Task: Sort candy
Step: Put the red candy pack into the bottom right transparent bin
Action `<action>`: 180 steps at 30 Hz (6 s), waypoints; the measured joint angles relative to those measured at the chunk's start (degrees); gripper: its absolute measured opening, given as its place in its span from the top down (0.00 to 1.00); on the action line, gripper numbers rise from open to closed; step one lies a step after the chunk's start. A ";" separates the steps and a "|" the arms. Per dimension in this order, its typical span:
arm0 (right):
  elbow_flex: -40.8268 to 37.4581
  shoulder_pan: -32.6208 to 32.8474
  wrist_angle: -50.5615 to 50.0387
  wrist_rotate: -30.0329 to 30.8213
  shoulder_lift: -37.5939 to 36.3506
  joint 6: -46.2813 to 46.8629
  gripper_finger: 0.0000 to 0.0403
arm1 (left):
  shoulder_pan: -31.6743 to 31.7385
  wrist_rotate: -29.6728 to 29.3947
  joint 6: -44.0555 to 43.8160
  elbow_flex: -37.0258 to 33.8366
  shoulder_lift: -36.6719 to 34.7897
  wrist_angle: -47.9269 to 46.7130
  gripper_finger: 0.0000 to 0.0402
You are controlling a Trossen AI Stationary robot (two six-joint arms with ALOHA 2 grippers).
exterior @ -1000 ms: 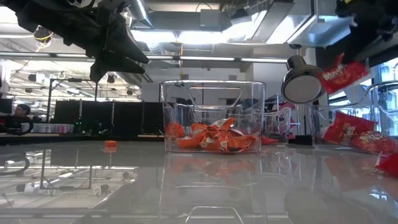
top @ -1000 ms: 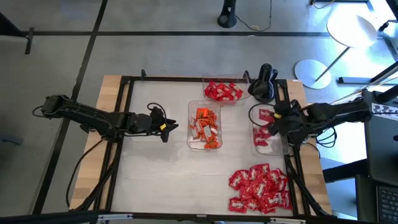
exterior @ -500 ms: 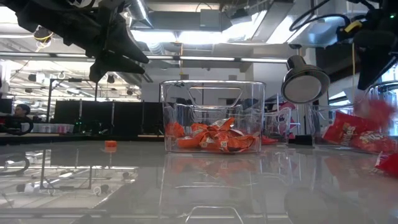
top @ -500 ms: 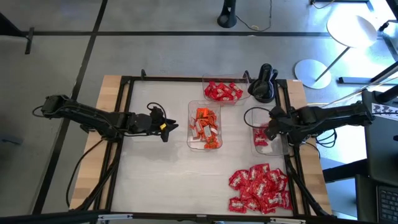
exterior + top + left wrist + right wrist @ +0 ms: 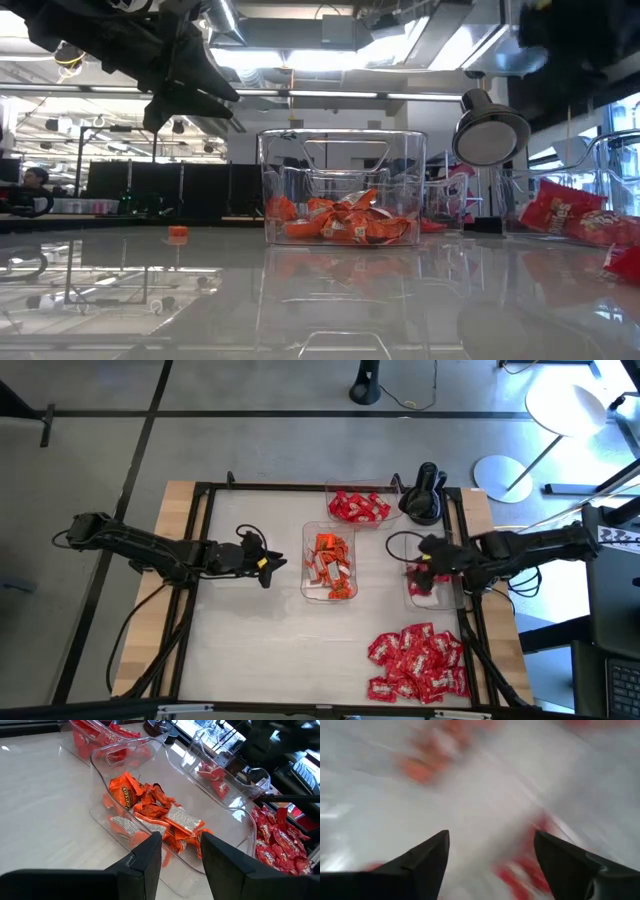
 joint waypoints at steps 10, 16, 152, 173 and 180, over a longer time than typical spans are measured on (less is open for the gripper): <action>0.14 10.48 28.66 -3.84 11.10 -18.22 0.32 | 0.00 -0.65 -0.36 0.00 0.00 -0.06 0.68; 0.12 14.58 28.19 -6.44 23.00 -18.13 0.36 | 0.00 -0.69 0.34 0.00 0.00 -0.13 0.68; 16.23 19.97 -23.41 13.32 16.72 6.78 1.00 | -0.33 -0.97 1.94 0.00 0.00 -0.38 0.68; -1.28 9.75 -24.41 7.80 10.78 19.59 1.00 | -0.33 -1.25 3.27 0.00 0.00 -0.46 0.68; -2.20 8.69 -22.75 5.61 10.82 18.91 0.88 | -0.35 -1.56 3.27 0.00 -0.02 -0.42 0.68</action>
